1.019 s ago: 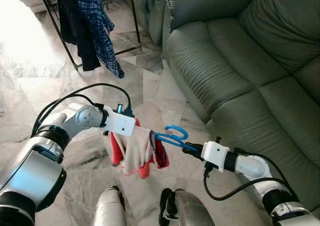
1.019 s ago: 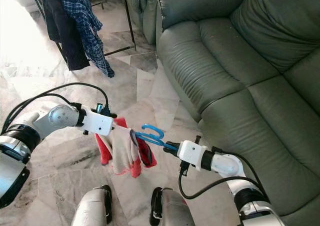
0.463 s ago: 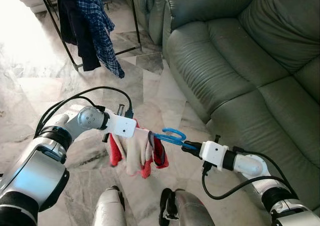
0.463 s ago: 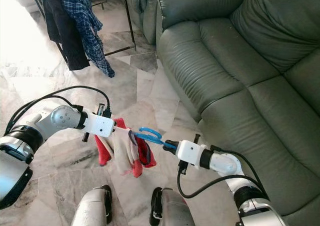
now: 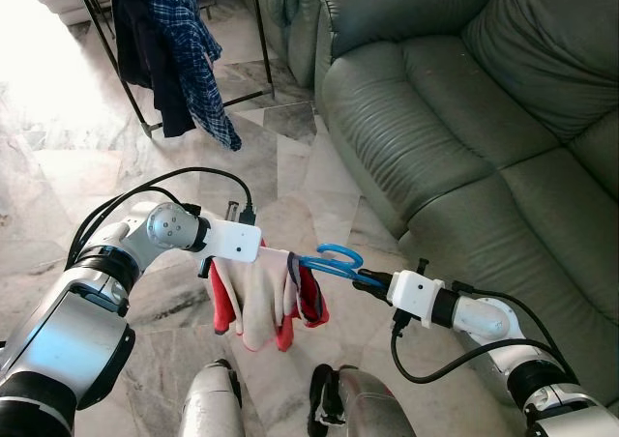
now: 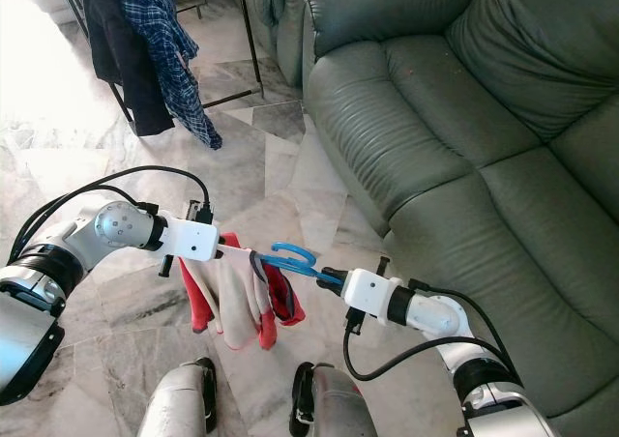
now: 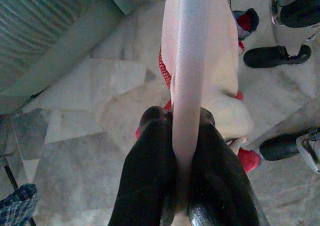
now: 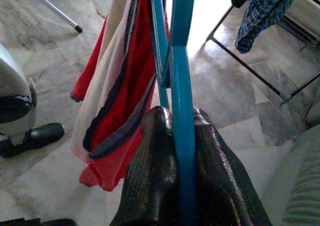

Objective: Hang hanger

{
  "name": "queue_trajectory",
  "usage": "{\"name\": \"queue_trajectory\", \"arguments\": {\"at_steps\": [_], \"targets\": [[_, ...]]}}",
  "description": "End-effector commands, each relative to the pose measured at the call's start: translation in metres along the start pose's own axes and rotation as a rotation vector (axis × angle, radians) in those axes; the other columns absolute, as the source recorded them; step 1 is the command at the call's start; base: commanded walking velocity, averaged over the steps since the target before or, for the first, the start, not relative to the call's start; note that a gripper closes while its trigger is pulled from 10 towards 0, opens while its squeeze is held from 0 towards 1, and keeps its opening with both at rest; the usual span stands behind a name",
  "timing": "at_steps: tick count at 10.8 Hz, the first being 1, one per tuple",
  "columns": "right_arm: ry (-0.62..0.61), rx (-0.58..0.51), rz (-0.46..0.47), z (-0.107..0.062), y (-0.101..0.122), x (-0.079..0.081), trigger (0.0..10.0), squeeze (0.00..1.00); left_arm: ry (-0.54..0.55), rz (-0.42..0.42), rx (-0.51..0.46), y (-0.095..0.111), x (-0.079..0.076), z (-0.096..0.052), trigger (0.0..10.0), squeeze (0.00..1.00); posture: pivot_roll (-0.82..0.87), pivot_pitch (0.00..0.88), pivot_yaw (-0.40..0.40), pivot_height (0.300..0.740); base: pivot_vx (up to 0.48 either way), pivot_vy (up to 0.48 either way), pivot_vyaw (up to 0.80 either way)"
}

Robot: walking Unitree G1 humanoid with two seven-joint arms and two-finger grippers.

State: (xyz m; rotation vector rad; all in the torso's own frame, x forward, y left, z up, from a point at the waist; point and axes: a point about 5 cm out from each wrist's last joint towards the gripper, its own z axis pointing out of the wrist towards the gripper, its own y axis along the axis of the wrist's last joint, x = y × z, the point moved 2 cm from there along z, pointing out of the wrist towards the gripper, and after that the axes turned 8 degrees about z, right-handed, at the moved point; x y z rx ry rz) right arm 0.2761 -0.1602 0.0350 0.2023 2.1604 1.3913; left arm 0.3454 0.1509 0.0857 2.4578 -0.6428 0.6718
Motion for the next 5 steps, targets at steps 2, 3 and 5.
{"name": "queue_trajectory", "arguments": {"at_steps": [2, 3, 5], "targets": [[-0.017, 0.000, 0.008, -0.0009, -0.0005, -0.0023, 10.0, 0.00, 0.002, -0.007, -0.039, 0.0063, -0.0019, 0.0053, 0.0, 0.00, -0.02, 0.169, -0.070, 0.740, 0.000, 0.000, 0.00], [-0.017, 0.000, 0.008, -0.0009, -0.0005, -0.0023, 10.0, 0.00, 0.002, -0.007, -0.039, 0.0063, -0.0019, 0.0053, 0.0, 0.00, -0.02, 0.169, -0.070, 0.740, 0.000, 0.000, 0.00], [-0.017, 0.000, 0.008, -0.0009, -0.0005, -0.0023, 10.0, 0.00, 0.002, -0.007, -0.039, 0.0063, -0.0019, 0.0053, 0.0, 0.00, -0.02, 0.169, -0.070, 0.740, 0.000, 0.000, 0.00]]}}
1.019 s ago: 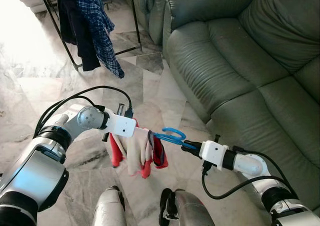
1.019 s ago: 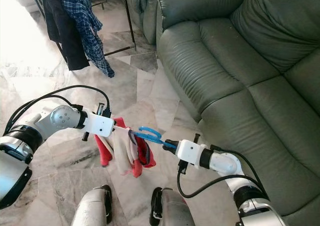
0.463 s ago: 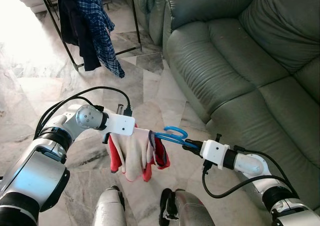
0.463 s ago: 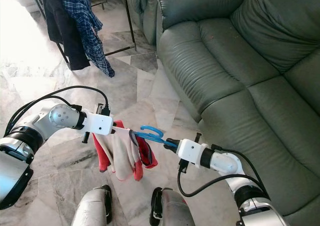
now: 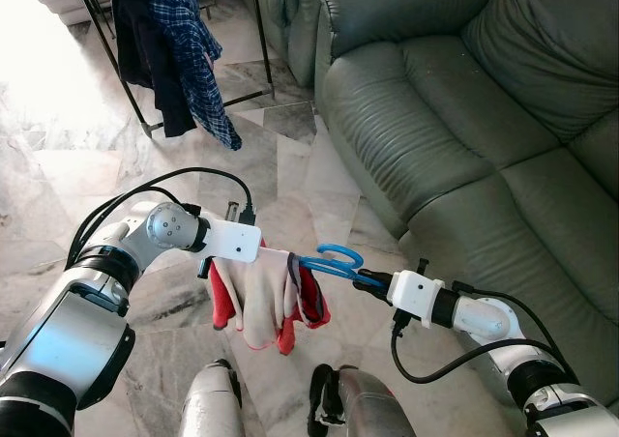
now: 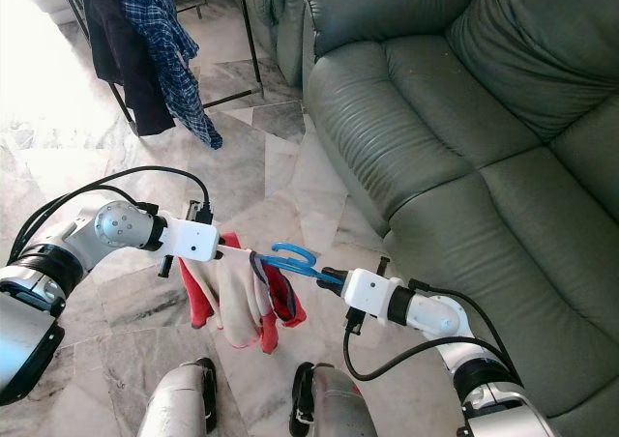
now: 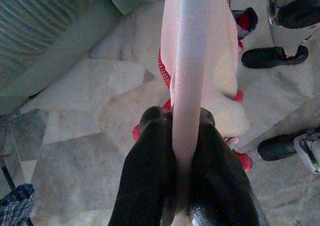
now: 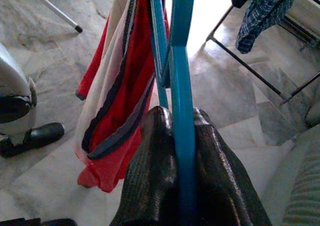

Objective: Hang hanger

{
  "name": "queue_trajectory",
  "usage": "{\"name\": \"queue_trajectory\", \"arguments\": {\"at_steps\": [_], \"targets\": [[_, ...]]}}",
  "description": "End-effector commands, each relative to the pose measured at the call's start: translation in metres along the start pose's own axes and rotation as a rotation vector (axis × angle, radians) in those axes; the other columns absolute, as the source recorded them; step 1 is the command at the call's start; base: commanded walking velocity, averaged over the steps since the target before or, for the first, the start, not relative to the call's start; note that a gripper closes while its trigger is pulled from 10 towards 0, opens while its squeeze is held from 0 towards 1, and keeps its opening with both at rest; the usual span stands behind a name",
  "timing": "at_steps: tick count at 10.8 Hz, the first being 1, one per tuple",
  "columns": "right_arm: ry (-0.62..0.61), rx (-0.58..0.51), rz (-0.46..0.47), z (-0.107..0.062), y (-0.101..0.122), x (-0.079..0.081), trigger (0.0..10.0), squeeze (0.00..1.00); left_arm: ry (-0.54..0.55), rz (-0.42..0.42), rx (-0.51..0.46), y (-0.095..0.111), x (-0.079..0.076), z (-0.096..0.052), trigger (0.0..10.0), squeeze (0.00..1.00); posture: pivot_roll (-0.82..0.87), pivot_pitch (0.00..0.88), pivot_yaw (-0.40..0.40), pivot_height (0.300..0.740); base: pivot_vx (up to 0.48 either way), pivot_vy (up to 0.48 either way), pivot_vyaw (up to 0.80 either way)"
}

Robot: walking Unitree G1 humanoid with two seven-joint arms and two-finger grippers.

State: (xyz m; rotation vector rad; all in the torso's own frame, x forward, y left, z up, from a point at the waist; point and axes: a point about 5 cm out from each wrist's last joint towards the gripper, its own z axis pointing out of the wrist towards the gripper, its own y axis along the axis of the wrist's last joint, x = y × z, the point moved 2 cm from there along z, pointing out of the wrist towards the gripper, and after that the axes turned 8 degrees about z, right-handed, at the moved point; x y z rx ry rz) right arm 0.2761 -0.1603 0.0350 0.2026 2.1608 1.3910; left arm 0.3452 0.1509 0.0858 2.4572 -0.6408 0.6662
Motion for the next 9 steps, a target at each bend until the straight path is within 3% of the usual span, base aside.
{"name": "queue_trajectory", "arguments": {"at_steps": [1, 4, 5, 6, 9], "targets": [[-0.017, -0.001, 0.008, -0.001, 0.000, -0.002, 10.0, 0.00, 0.005, -0.005, -0.036, 0.006, -0.002, 0.005, 0.0, 0.00, -0.02, 0.169, -0.070, 0.740, 0.000, 0.000, 0.00], [-0.017, -0.001, 0.008, -0.001, 0.000, -0.002, 10.0, 0.00, 0.005, -0.005, -0.036, 0.006, -0.002, 0.005, 0.0, 0.00, -0.02, 0.169, -0.070, 0.740, 0.000, 0.000, 0.00], [-0.051, 0.118, 0.092, -0.008, 0.008, -0.060, 10.0, 1.00, 0.156, -0.170, 0.003, -0.009, -0.028, 0.013, 0.0, 0.00, -0.03, 0.168, -0.099, 0.740, 0.000, 0.000, 0.00], [-0.073, 0.110, -0.005, -0.007, 0.017, -0.069, 10.0, 1.00, 0.177, -0.187, 0.011, -0.011, -0.033, 0.014, 0.0, 0.00, -0.03, 0.167, -0.101, 0.740, 0.000, 0.000, 0.00], [-0.087, 0.150, -0.056, -0.006, 0.016, -0.073, 10.0, 1.00, 0.185, -0.172, 0.023, -0.012, -0.035, 0.015, 0.0, 0.00, -0.03, 0.165, -0.101, 0.740, 0.000, 0.000, 0.00]]}}
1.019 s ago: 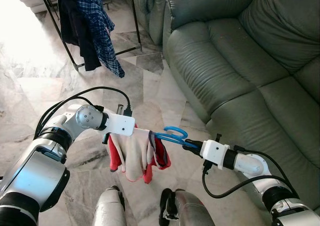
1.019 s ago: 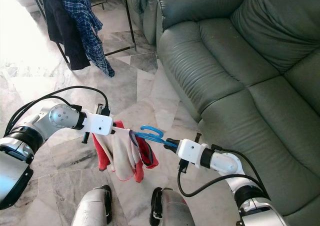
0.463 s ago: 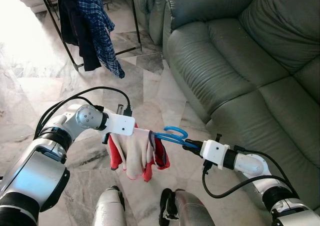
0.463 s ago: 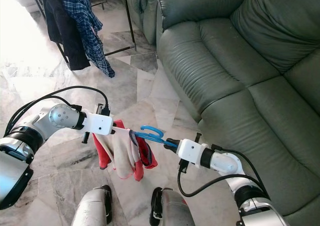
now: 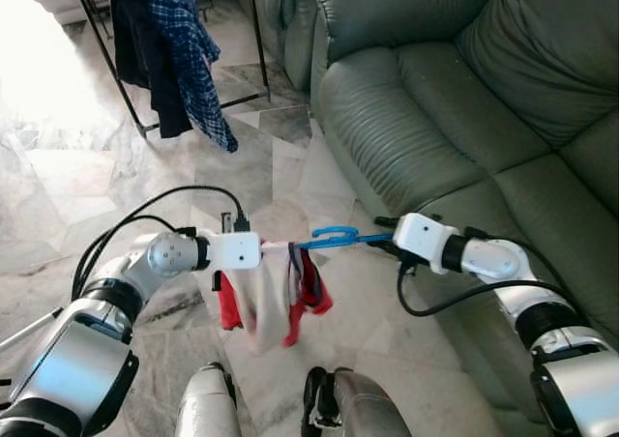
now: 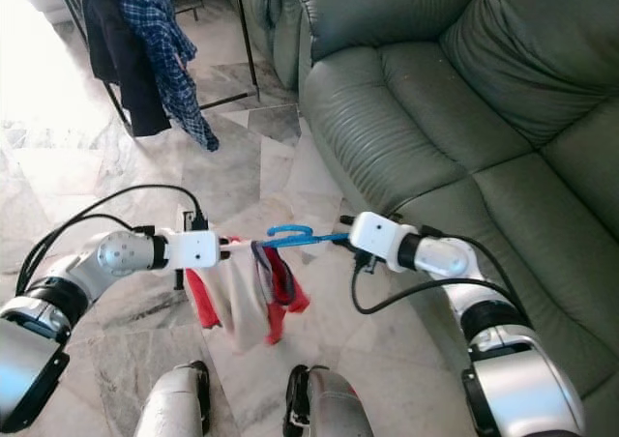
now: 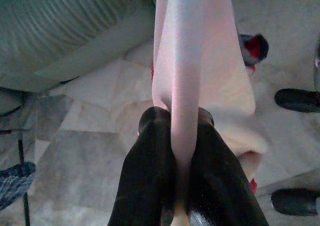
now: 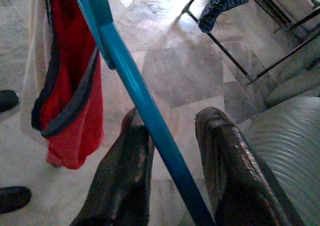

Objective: Hang hanger

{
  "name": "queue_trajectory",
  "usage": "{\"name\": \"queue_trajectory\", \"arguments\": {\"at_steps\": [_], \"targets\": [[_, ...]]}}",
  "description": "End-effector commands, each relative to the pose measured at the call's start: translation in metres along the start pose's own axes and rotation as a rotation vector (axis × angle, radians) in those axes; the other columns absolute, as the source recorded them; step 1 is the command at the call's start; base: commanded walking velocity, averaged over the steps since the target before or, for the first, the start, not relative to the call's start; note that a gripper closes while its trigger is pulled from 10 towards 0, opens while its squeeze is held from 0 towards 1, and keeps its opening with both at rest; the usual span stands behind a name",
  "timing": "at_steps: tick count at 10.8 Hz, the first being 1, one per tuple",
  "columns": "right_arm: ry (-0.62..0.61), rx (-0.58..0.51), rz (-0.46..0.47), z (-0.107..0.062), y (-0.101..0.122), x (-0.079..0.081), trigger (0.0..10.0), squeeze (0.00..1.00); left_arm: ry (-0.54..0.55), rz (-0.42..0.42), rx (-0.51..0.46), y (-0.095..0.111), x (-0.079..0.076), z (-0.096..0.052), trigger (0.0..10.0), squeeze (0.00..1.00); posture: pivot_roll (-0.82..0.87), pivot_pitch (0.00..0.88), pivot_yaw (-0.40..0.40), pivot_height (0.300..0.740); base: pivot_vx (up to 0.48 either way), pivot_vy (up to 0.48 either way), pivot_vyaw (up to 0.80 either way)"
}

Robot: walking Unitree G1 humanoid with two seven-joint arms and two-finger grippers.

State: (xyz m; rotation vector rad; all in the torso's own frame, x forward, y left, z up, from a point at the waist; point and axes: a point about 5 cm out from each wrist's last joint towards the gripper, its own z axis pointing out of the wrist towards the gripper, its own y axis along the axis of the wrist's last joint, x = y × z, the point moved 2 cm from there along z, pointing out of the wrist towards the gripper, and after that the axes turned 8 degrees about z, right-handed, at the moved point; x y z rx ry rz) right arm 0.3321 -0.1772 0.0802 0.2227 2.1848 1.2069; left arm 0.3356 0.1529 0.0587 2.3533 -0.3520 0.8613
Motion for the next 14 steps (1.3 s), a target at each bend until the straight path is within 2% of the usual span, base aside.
{"name": "queue_trajectory", "arguments": {"at_steps": [1, 2, 3, 6, 7, 9, 10, 11, 12, 14], "targets": [[0.034, 0.026, 0.043, -0.008, -0.008, 0.000, 10.0, 1.00, -0.035, -0.004, 0.035, -0.009, -0.012, -0.003, 0.0, 0.00, -0.03, 0.165, -0.101, 0.740, 0.000, 0.000, 0.00], [0.183, 0.021, 0.131, -0.015, -0.010, 0.009, 10.0, 1.00, -0.035, -0.004, 0.046, -0.011, -0.015, -0.004, 0.0, 0.00, -0.03, 0.169, -0.097, 0.740, 0.000, 0.000, 0.00], [0.278, 0.067, 0.164, -0.024, -0.016, 0.011, 10.0, 1.00, -0.035, -0.012, 0.052, -0.013, -0.016, -0.004, 0.0, 0.00, -0.03, 0.171, -0.096, 0.740, 0.000, 0.000, 0.00], [0.307, 0.129, 0.209, -0.045, -0.021, -0.004, 10.0, 1.00, -0.009, -0.050, 0.077, -0.018, -0.018, -0.006, 0.0, 0.00, -0.03, 0.170, -0.089, 0.740, 0.000, 0.000, 0.00], [0.214, 0.109, 0.210, -0.051, -0.022, -0.012, 10.0, 1.00, 0.076, -0.127, 0.124, -0.026, -0.018, -0.007, 0.0, 0.00, -0.03, 0.168, -0.083, 0.740, 0.000, 0.000, 0.00], [-0.114, -0.050, 0.196, -0.053, -0.012, -0.035, 10.0, 1.00, 0.247, -0.337, 0.216, -0.042, -0.026, -0.010, 0.0, 0.00, -0.02, 0.166, -0.074, 0.740, 0.000, 0.000, 0.00], [-0.197, -0.092, 0.200, -0.054, -0.010, -0.038, 10.0, 1.00, 0.288, -0.399, 0.235, -0.046, -0.030, -0.011, 0.0, 0.00, -0.02, 0.168, -0.070, 0.740, 0.000, 0.000, 0.00], [-0.424, -0.134, 0.194, -0.058, -0.011, -0.046, 10.0, 1.00, 0.370, -0.537, 0.264, -0.052, -0.039, -0.011, 0.0, 0.00, -0.02, 0.168, -0.065, 0.740, 0.000, 0.000, 0.00], [-0.574, -0.174, 0.269, -0.057, -0.016, -0.045, 10.0, 1.00, 0.470, -0.648, 0.250, -0.051, -0.038, -0.009, 0.0, 0.00, -0.02, 0.167, -0.063, 0.740, 0.000, 0.000, 0.00], [-0.644, -0.170, 0.405, -0.047, -0.028, -0.030, 10.0, 1.00, 0.516, -0.661, 0.163, -0.034, -0.033, 0.002, 0.0, 0.00, -0.01, 0.168, -0.066, 0.740, 0.000, 0.000, 0.00]]}}
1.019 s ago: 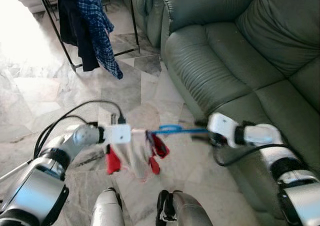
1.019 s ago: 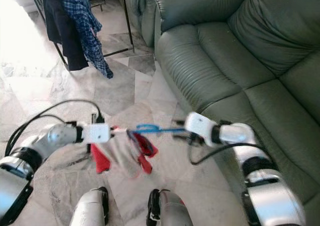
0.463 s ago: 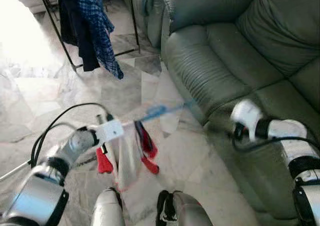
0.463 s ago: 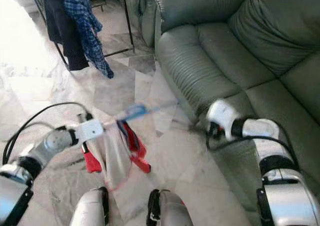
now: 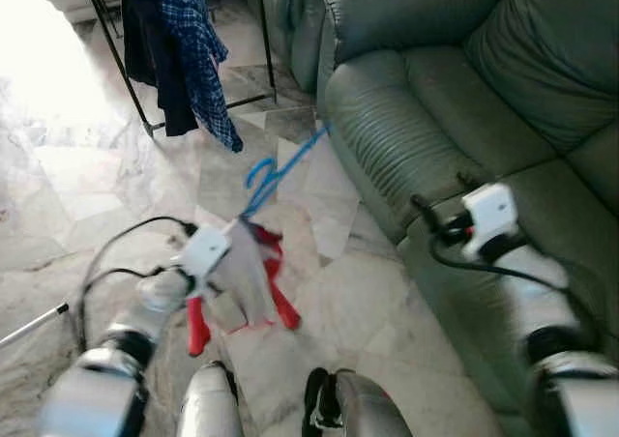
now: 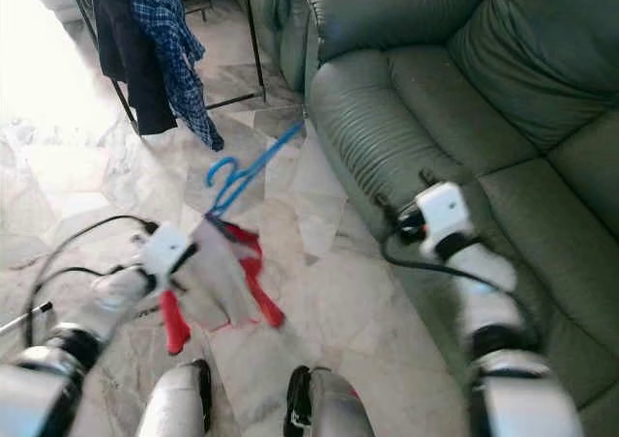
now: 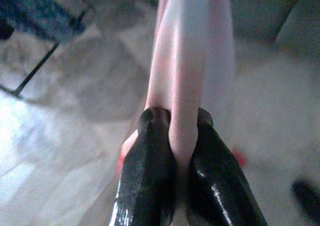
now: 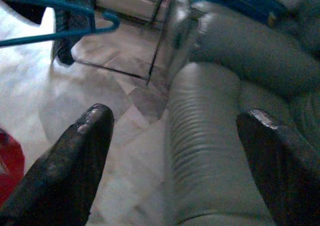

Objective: Hang hanger

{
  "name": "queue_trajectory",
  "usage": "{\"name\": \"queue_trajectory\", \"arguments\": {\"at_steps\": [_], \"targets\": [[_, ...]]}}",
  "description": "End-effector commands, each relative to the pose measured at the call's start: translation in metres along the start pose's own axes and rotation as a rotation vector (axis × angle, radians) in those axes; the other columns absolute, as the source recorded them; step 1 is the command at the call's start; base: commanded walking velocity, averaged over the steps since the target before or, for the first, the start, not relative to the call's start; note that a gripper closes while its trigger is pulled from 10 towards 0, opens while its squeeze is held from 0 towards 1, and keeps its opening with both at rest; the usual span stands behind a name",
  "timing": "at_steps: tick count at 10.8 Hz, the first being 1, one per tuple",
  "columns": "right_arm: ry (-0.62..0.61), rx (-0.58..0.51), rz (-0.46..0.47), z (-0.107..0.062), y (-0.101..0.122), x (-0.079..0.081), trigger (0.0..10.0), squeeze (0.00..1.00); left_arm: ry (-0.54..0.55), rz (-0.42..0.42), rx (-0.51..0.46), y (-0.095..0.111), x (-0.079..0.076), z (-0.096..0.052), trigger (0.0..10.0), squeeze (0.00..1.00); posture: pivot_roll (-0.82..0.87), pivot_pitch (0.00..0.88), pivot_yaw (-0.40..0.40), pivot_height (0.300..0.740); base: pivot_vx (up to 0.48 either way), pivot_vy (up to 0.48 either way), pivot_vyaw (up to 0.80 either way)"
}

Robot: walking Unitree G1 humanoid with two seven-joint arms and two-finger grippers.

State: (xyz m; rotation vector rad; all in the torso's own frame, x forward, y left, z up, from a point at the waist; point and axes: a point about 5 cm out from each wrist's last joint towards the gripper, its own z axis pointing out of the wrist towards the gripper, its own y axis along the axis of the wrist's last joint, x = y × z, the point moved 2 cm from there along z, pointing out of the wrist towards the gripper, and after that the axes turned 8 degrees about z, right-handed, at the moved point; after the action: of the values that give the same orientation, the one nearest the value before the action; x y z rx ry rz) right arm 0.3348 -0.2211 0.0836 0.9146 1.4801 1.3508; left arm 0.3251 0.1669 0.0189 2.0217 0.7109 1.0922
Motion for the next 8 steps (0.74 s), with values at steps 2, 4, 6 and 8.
{"name": "queue_trajectory", "arguments": {"at_steps": [2, 4, 6, 8], "targets": [[-0.073, 0.062, 0.147, -0.002, -0.026, 0.024, 10.0, 1.00, 0.070, -0.156, -0.079, 0.010, -0.019, 0.002, 0.0, 0.00, -0.01, 0.166, -0.064, 0.740, 0.000, 0.000, 0.00], [-0.132, 0.115, 0.274, -0.004, -0.046, 0.051, 10.0, 1.00, 0.085, -0.271, -0.101, 0.010, -0.033, 0.000, 0.0, 0.00, -0.01, 0.162, -0.074, 0.740, 0.000, 0.000, 0.00], [-0.048, 0.214, 0.317, -0.005, -0.058, 0.065, 10.0, 1.00, -0.118, -0.089, -0.289, 0.043, -0.045, -0.005, 0.0, 0.00, -0.01, 0.167, -0.074, 0.740, 0.000, 0.000, 0.00], [0.089, 0.320, 0.374, -0.002, -0.063, 0.070, 10.0, 1.00, -0.306, 0.062, -0.385, 0.063, -0.055, -0.015, 0.8, 0.00, -0.01, 0.167, -0.073, 0.740, 0.000, 0.000, 0.00]]}}
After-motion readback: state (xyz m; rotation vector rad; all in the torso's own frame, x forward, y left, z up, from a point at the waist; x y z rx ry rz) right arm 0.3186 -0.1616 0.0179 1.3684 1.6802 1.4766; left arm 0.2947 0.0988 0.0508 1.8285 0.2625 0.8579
